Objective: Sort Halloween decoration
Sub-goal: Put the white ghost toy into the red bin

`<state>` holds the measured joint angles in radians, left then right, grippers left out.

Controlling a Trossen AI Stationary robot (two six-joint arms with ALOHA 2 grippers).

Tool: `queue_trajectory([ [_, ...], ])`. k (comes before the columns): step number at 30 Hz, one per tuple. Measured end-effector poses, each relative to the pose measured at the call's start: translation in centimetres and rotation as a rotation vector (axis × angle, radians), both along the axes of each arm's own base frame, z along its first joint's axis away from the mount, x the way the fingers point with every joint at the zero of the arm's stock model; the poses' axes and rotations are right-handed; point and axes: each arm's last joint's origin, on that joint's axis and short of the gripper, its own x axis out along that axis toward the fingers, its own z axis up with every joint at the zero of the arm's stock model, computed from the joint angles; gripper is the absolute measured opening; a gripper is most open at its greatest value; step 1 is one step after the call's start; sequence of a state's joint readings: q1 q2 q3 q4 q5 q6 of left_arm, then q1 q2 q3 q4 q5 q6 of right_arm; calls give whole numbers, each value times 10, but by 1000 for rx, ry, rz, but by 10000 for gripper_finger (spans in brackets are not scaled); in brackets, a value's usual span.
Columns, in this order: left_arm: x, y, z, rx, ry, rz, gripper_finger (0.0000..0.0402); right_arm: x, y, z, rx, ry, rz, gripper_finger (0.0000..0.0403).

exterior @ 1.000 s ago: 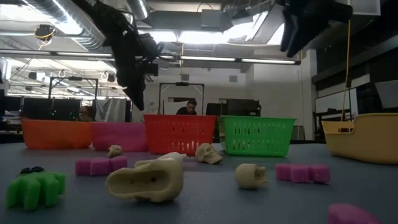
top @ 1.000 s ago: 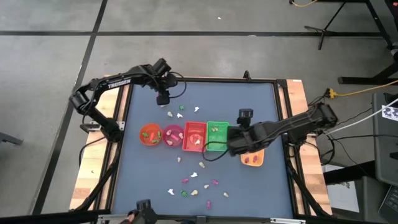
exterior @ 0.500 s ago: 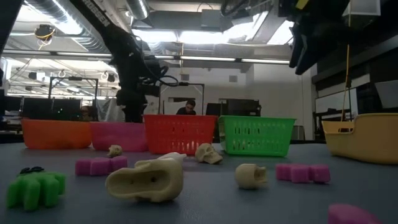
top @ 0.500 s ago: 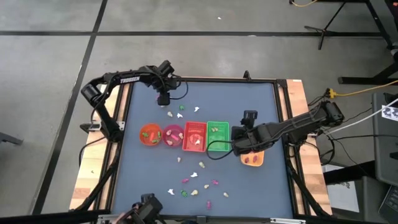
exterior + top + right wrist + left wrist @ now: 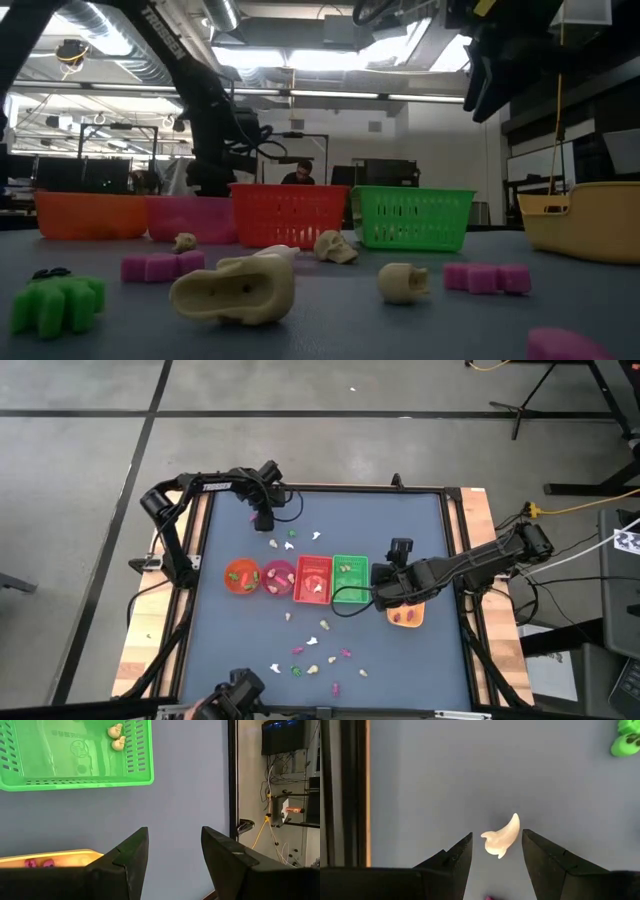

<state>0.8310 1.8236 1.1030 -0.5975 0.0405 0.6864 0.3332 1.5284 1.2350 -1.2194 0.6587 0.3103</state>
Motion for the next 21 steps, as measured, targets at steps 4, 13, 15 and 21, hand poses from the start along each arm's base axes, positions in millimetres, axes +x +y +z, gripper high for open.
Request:
queue_trajectory([
  [4, 1, 1, -1, 7, 2, -3, 157, 0, 0, 0, 3, -2, 0, 182],
  [13, 0, 1, -2, 20, 20, 3, 157, 1, 1, 0, 29, -10, 2, 182],
  [15, 0, 1, -2, 20, 20, 3, 157, 1, 1, 0, 29, -10, 2, 182],
  [21, 0, 1, -2, 20, 20, 3, 157, 1, 1, 0, 29, -10, 2, 182],
])
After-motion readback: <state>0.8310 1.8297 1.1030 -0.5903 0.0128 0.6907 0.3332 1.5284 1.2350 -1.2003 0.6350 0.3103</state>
